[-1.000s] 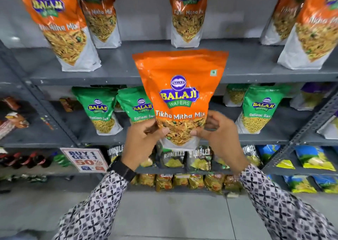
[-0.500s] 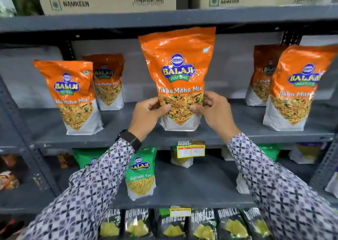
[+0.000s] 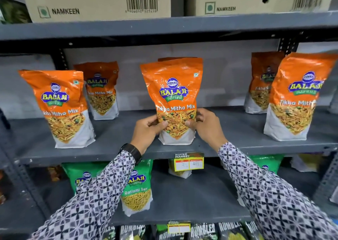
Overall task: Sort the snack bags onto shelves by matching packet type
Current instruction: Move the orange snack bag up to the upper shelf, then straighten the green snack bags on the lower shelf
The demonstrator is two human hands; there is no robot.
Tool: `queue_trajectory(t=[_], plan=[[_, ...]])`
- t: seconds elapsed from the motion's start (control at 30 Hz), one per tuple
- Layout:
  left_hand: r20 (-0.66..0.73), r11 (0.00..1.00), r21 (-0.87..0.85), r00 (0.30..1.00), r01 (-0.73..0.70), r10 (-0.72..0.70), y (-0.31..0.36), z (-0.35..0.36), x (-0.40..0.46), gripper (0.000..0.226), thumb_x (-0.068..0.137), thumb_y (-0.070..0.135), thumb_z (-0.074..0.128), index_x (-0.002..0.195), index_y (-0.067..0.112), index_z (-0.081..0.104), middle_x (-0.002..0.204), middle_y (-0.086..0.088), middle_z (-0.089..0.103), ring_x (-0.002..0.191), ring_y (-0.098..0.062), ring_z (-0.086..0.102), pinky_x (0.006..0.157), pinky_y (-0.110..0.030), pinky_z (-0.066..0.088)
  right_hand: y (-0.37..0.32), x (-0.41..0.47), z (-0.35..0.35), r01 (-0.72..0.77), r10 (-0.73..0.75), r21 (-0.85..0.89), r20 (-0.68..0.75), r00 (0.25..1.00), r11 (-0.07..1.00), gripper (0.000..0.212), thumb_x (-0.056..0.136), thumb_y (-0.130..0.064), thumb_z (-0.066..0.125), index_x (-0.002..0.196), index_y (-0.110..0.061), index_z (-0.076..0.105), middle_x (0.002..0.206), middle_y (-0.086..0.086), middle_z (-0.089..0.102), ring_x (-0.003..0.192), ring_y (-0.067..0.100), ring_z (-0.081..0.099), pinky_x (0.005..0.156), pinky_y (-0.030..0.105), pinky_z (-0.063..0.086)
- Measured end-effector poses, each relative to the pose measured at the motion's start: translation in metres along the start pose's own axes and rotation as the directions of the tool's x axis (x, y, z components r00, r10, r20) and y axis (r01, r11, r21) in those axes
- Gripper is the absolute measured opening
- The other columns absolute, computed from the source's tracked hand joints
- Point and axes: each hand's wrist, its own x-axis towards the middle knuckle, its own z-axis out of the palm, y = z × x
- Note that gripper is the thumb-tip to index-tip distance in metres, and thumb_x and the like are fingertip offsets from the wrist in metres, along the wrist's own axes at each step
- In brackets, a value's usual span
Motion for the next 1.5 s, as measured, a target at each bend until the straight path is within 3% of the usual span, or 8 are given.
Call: queue_trajectory(t=[0.37, 0.7, 0.83, 0.97, 1.07, 1.2, 1.33, 1.5], plan=[[-0.012, 1.0, 0.011, 1.0, -0.024, 0.024, -0.008, 0.01, -0.002, 0.033, 0.09, 0.013, 0.078, 0.122, 0.02, 0.077, 0.105, 0.011, 0.082, 0.096, -0.004, 0.076, 0.092, -0.03, 0.061, 0.008, -0.001, -0.004, 0.018, -0.018, 0.023, -0.002, 1.0, 1.0, 0.037, 0.089, -0.011, 0.08, 0.125, -0.013, 0.071, 0.118, 0.003, 0.08, 0.103, 0.011, 0.074, 0.088, 0.025, 0.058], [-0.019, 0.993, 0.103, 0.998, -0.057, 0.059, 0.001, 0.009, -0.012, 0.046, 0.091, 0.019, 0.078, 0.136, 0.018, 0.069, 0.116, 0.006, 0.079, 0.105, -0.005, 0.076, 0.092, -0.022, 0.061, 0.003, -0.017, -0.004, -0.054, 0.056, 0.031, -0.052, 0.997, 0.998, 0.06, 0.087, -0.023, 0.083, 0.141, -0.016, 0.059, 0.132, 0.005, 0.072, 0.116, 0.022, 0.07, 0.103, 0.046, 0.058], [-0.208, 0.988, 0.136, 0.973, -0.072, 0.1, -0.003, -0.007, -0.042, 0.052, 0.092, 0.021, 0.077, 0.142, 0.021, 0.062, 0.117, 0.006, 0.074, 0.099, 0.001, 0.072, 0.087, -0.015, 0.057, -0.004, -0.054, -0.002, -0.012, 0.008, -0.013, -0.227, 0.974, 1.0, 0.047, 0.089, -0.024, 0.082, 0.131, -0.017, 0.063, 0.114, -0.001, 0.071, 0.098, 0.016, 0.07, 0.09, 0.032, 0.059], [-0.394, 0.986, 0.144, 0.909, -0.085, 0.136, -0.026, -0.029, -0.096, 0.034, 0.095, 0.015, 0.072, 0.129, 0.02, 0.072, 0.105, 0.003, 0.077, 0.089, -0.006, 0.07, 0.084, -0.017, 0.057, -0.009, -0.101, 0.018, 0.05, -0.043, 0.076, -0.095, 0.995, 0.996, 0.021, 0.089, -0.013, 0.079, 0.104, -0.026, 0.071, 0.093, -0.007, 0.074, 0.081, 0.002, 0.067, 0.075, 0.019, 0.057], [-0.508, 0.984, 0.171, 0.86, 0.041, 0.053, -0.069, -0.056, -0.13, 0.027, 0.096, 0.019, 0.07, 0.123, 0.021, 0.074, 0.102, 0.004, 0.076, 0.092, -0.016, 0.071, 0.089, -0.034, 0.061, 0.006, -0.13, 0.054, 0.02, -0.033, 0.089, 0.139, 0.99, 0.996, 0.022, 0.086, -0.008, 0.08, 0.094, -0.028, 0.074, 0.087, -0.009, 0.074, 0.076, -0.002, 0.065, 0.071, 0.013, 0.053], [-0.528, 0.938, 0.118, 0.821, 0.325, -0.218, -0.133, -0.091, -0.154, 0.03, 0.095, 0.018, 0.071, 0.125, 0.019, 0.069, 0.105, 0.006, 0.072, 0.108, -0.027, 0.071, 0.1, -0.047, 0.057, 0.057, -0.153, 0.12, -0.018, 0.038, -0.056, 0.385, 0.922, 0.998, 0.025, 0.088, -0.004, 0.078, 0.112, -0.011, 0.075, 0.091, -0.013, 0.07, 0.082, -0.009, 0.067, 0.077, 0.008, 0.052], [-0.389, 0.801, 0.127, 0.772, 0.585, -0.503, -0.179, -0.117, -0.156, 0.066, 0.093, 0.025, 0.075, 0.152, 0.015, 0.047, 0.138, -0.009, 0.065, 0.13, -0.03, 0.06, 0.112, -0.046, 0.046, 0.104, -0.146, 0.182, -0.243, 0.279, -0.137, 0.491, 0.825, 0.96, 0.045, 0.09, -0.006, 0.077, 0.133, -0.006, 0.063, 0.094, -0.014, 0.063, 0.082, 0.005, 0.066, 0.085, 0.028, 0.06], [-0.262, 0.768, 0.165, 0.778, 0.619, -0.571, -0.206, -0.131, -0.142, 0.092, 0.086, 0.017, 0.083, 0.161, 0.01, 0.029, 0.152, -0.009, 0.054, 0.129, -0.013, 0.049, 0.113, -0.037, 0.041, 0.15, -0.117, 0.237, -0.415, 0.478, -0.238, 0.461, 0.748, 0.878, 0.107, 0.073, -0.018, 0.092, 0.161, -0.021, 0.032, 0.154, 0.009, 0.057, 0.138, 0.03, 0.059, 0.114, 0.049, 0.049]])
